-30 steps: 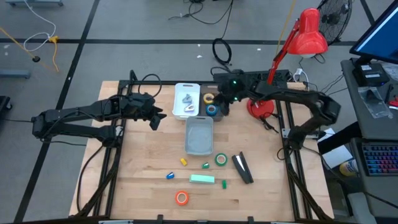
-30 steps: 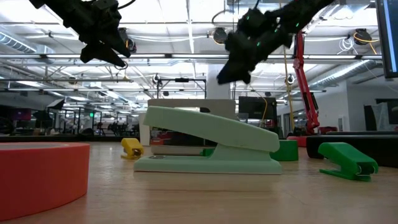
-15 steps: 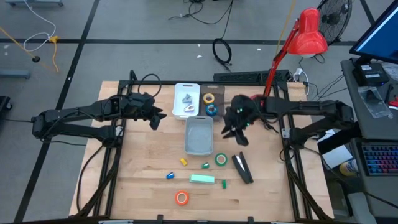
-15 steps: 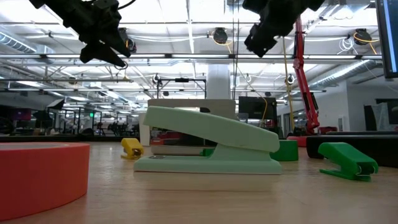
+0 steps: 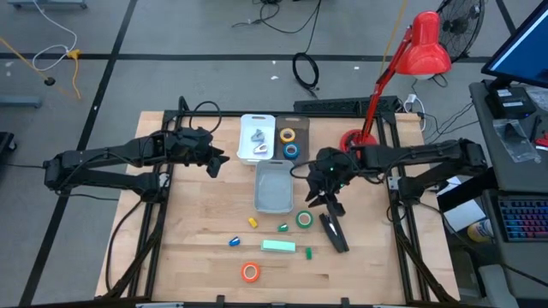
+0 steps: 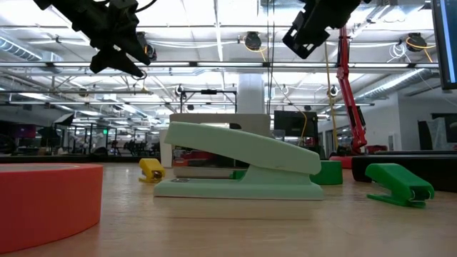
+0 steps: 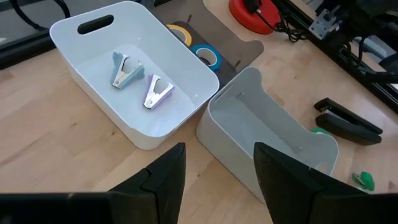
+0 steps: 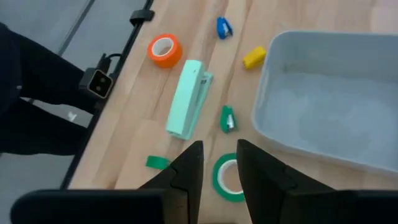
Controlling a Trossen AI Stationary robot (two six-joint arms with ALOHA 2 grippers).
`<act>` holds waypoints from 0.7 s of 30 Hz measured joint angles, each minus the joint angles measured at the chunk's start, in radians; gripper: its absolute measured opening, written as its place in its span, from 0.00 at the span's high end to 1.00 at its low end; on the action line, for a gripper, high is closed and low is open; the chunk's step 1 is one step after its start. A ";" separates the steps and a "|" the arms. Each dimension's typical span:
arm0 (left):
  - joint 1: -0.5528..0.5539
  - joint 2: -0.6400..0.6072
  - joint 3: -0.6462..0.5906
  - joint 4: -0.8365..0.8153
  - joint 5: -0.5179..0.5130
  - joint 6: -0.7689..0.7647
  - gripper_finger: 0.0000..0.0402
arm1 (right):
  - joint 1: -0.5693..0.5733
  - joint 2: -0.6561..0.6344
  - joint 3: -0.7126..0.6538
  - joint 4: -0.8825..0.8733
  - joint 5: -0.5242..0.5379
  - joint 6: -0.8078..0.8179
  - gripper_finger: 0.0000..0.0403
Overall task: Pick and place Stapler, Stapler remover, tape
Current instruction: Put the orange tape into the black bin
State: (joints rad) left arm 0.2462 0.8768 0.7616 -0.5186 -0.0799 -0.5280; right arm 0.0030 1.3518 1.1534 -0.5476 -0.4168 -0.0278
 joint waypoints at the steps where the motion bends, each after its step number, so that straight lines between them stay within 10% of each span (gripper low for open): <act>1: 0.000 0.000 0.000 0.000 0.000 -0.001 0.52 | 0.007 0.000 0.000 -0.001 0.000 0.013 0.78; 12: -0.020 0.000 0.000 0.000 0.086 -0.006 0.52 | 0.047 -0.002 0.000 -0.012 0.000 0.220 0.78; 21: -0.305 0.000 0.000 -0.011 0.122 -0.182 0.52 | 0.047 -0.013 0.000 -0.123 0.008 0.213 0.78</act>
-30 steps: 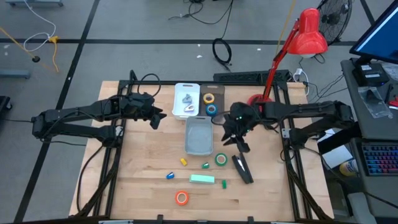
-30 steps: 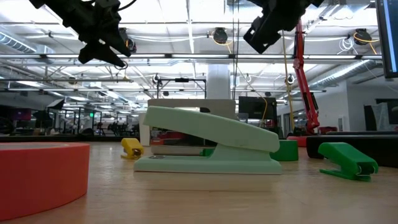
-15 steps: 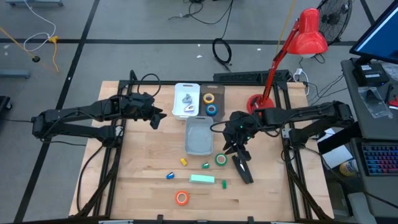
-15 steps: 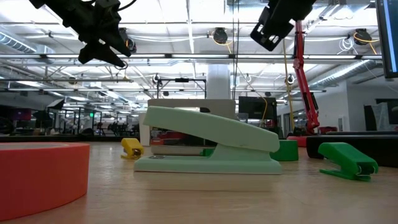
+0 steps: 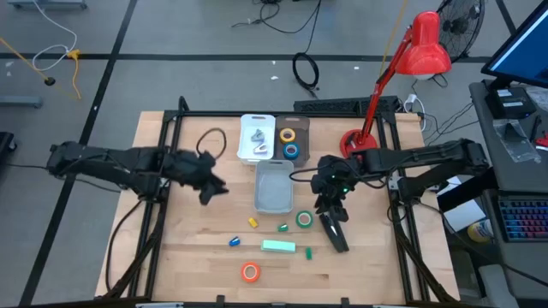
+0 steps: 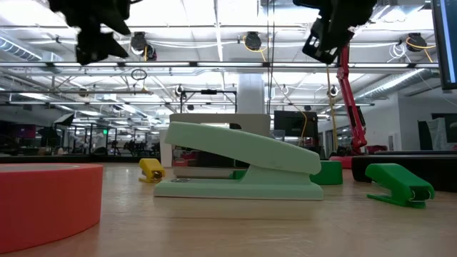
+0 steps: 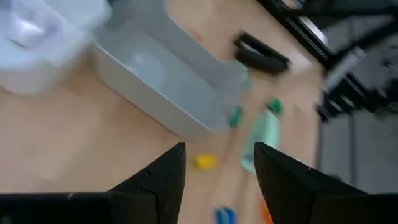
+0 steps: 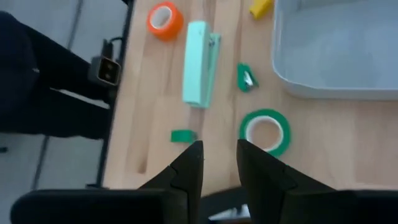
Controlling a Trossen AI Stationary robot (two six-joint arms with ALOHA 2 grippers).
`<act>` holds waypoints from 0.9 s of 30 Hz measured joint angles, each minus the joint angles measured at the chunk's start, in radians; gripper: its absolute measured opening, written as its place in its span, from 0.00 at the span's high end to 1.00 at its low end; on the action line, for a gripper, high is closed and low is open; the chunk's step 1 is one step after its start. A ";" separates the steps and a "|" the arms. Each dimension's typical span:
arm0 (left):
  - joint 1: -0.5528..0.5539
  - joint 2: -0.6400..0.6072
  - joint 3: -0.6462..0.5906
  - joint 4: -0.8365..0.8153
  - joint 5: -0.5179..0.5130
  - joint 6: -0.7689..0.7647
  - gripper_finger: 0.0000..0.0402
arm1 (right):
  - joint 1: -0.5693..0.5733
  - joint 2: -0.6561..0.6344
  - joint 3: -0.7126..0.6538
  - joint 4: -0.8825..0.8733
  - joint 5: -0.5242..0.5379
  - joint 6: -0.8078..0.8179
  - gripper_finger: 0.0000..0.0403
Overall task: Pick and place Stapler, Stapler remover, tape
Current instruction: Put the orange tape into the black bin
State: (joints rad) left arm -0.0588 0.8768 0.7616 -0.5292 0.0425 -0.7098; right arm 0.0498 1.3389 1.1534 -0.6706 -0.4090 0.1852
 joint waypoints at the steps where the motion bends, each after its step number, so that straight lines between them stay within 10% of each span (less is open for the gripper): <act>1: -0.041 0.000 0.000 0.000 -0.011 -0.034 0.52 | 0.000 -0.006 0.000 -0.012 0.016 -0.010 0.78; 13: -0.452 0.232 0.084 0.002 -0.199 -0.472 0.52 | -0.063 -0.206 -0.001 -0.057 0.094 -0.190 0.78; 27: -0.509 0.745 0.533 -0.157 -0.178 -0.694 0.53 | -0.142 -0.640 -0.263 0.026 0.093 -0.173 0.78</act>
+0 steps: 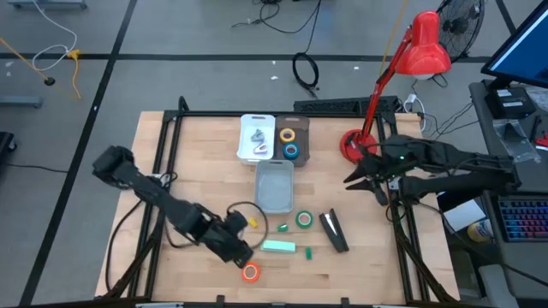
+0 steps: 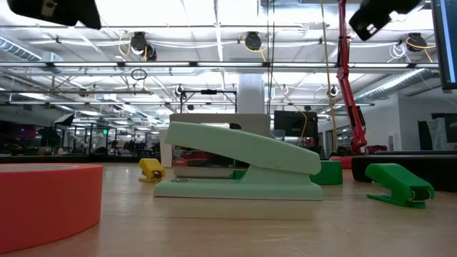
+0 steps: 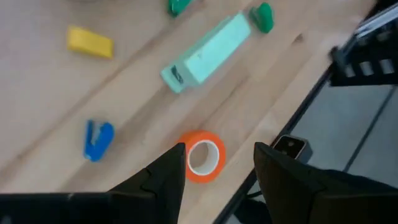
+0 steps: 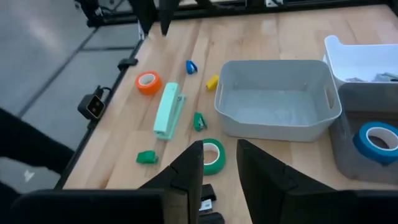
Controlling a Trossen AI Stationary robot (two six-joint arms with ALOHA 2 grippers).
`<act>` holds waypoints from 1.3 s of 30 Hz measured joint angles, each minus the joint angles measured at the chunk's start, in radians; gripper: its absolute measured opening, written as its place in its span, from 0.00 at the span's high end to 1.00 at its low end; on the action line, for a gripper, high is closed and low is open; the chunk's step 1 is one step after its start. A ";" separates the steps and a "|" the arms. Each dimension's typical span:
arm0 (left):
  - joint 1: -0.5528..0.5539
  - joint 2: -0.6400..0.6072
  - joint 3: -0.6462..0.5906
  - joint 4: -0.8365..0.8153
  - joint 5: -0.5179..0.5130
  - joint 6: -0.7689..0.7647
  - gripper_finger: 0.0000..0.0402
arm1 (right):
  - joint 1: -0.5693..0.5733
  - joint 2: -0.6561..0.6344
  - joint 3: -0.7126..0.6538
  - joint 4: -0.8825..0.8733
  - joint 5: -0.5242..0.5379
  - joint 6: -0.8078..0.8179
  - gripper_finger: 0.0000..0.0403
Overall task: Pick and place Stapler, Stapler remover, tape
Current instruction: Put the orange tape into the black bin
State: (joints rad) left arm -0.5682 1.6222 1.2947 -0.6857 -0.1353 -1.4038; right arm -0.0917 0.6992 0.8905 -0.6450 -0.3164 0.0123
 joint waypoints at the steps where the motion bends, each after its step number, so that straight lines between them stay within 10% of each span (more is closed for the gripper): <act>1: 0.000 0.033 0.031 -0.020 0.018 -0.016 0.53 | 0.000 -0.028 -0.019 0.004 0.000 0.012 0.78; 14: -0.058 0.289 0.168 -0.069 0.235 -0.350 0.52 | 0.000 -0.294 -0.167 0.053 -0.017 0.047 0.78; 39: -0.031 0.383 0.168 -0.040 0.263 -0.490 0.52 | 0.000 -0.313 -0.168 0.050 -0.029 0.024 0.78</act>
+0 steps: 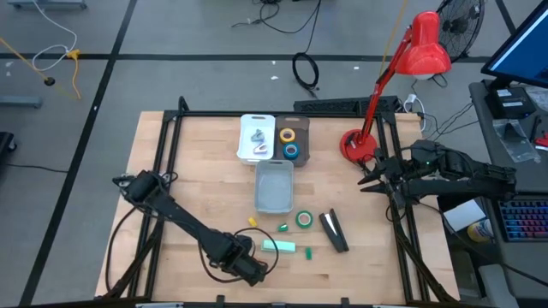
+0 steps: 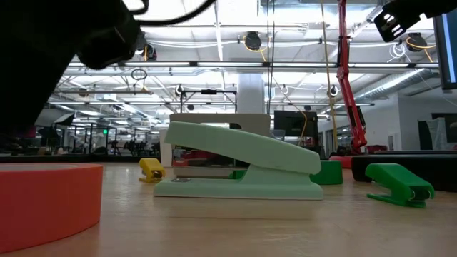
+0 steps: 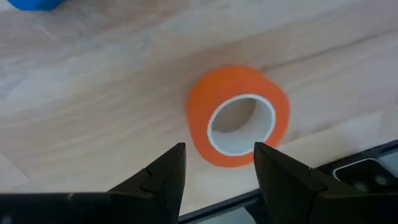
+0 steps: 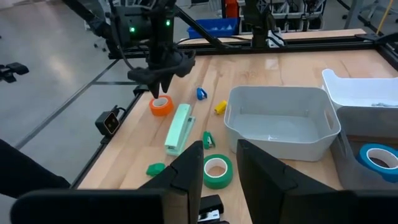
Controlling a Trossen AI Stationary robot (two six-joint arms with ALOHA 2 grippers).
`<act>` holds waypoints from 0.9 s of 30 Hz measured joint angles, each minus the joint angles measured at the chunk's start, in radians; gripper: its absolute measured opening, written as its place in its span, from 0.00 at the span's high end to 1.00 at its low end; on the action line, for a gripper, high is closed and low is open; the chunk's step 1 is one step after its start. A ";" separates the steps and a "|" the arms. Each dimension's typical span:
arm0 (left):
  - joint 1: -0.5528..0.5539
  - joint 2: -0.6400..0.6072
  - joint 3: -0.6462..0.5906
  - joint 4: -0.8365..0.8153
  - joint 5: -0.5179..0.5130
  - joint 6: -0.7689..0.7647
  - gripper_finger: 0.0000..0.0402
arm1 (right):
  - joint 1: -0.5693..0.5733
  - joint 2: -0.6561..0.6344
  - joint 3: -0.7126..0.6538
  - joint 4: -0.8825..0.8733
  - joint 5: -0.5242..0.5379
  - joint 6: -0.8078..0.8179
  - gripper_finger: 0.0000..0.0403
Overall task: Pick and place Stapler, Stapler remover, tape
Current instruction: Put the orange tape into the black bin
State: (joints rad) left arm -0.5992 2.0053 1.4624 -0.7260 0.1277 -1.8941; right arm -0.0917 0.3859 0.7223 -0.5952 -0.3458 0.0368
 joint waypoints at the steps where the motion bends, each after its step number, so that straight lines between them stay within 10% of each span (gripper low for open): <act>1: 0.002 0.008 0.000 0.003 0.016 -0.001 0.52 | 0.000 0.000 0.000 0.000 0.000 0.000 0.78; 12: 0.003 0.054 0.000 0.033 0.039 -0.046 0.54 | 0.000 0.000 0.000 0.000 0.001 -0.002 0.78; 27: 0.002 0.051 0.000 0.046 0.008 -0.030 0.94 | 0.000 0.000 0.000 0.000 0.002 0.001 0.78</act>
State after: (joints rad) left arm -0.5968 2.0560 1.4624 -0.6796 0.1352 -1.9236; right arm -0.0917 0.3862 0.7227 -0.5952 -0.3436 0.0376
